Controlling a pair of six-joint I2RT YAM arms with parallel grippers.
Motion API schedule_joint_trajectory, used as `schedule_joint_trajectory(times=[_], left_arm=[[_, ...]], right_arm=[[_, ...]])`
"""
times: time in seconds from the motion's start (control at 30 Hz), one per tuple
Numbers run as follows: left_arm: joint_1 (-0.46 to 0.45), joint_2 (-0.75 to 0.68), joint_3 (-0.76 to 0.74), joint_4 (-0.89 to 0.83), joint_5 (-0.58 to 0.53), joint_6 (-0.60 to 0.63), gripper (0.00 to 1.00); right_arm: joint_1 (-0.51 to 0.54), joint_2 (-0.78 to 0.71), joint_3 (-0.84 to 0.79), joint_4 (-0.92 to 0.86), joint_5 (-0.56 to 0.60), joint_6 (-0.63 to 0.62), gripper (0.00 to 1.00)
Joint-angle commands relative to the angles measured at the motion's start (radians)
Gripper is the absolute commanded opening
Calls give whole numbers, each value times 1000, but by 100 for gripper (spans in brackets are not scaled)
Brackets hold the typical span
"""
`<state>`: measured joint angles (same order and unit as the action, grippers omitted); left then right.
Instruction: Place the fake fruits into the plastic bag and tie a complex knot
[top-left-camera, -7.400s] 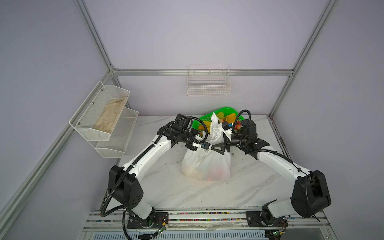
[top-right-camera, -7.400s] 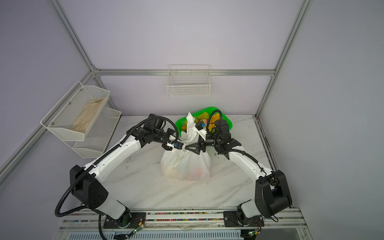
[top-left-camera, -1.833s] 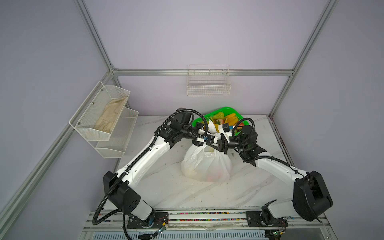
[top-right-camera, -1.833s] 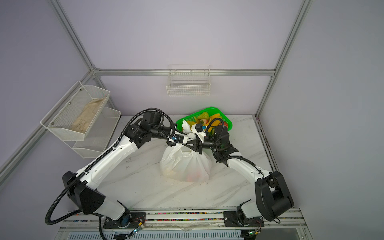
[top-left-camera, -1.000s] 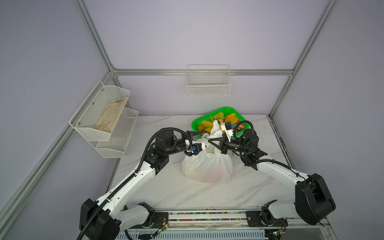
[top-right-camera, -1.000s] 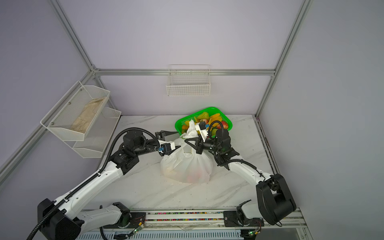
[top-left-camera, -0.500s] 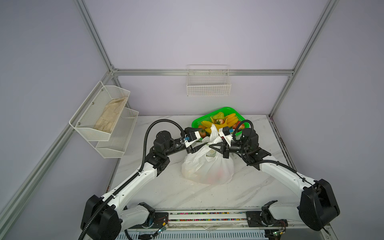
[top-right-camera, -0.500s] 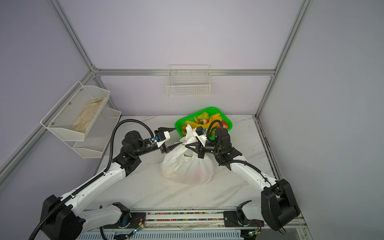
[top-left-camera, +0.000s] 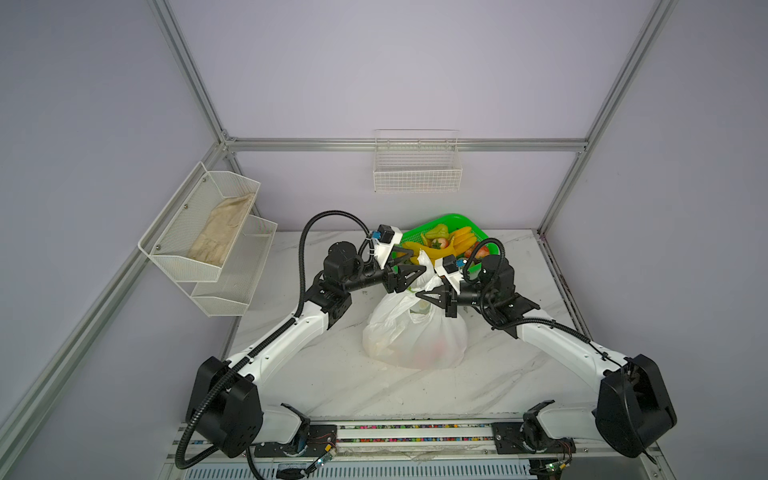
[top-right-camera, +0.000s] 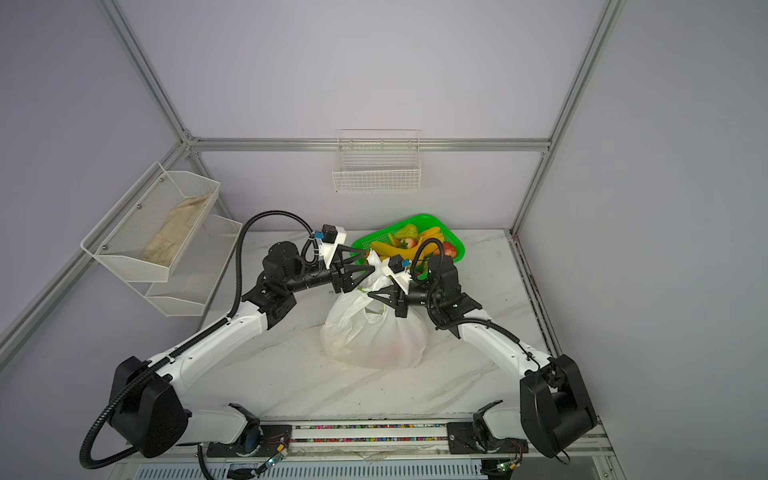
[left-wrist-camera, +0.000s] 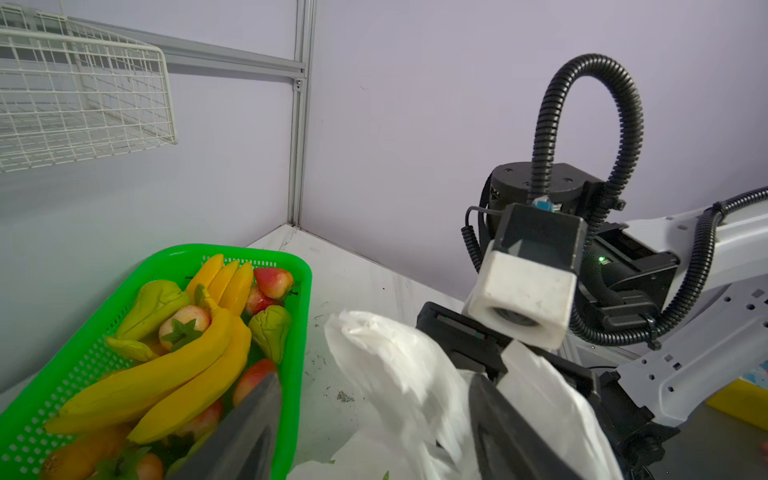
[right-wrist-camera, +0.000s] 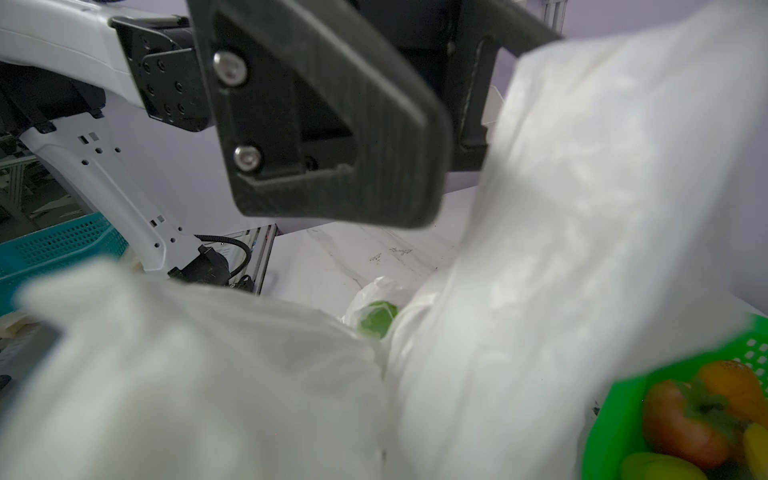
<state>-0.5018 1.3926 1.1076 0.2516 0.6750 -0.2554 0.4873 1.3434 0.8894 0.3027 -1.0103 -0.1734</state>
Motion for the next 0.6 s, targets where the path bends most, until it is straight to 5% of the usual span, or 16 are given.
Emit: schedule_joint_trajectory(times=[0.0, 0.17, 0.4, 0.57], left_arm=[[-12, 45, 150, -22, 34, -89, 66], [-21, 116, 209, -31, 75, -120, 51], [-7, 87, 151, -25, 14, -129, 3], [2, -1, 27, 82, -62, -185, 0]], right_arm=[[14, 18, 21, 25, -16, -22, 0], [25, 25, 31, 25, -5, -15, 0], [25, 7, -14, 114, 69, 76, 2], [25, -13, -71, 247, 137, 227, 10]])
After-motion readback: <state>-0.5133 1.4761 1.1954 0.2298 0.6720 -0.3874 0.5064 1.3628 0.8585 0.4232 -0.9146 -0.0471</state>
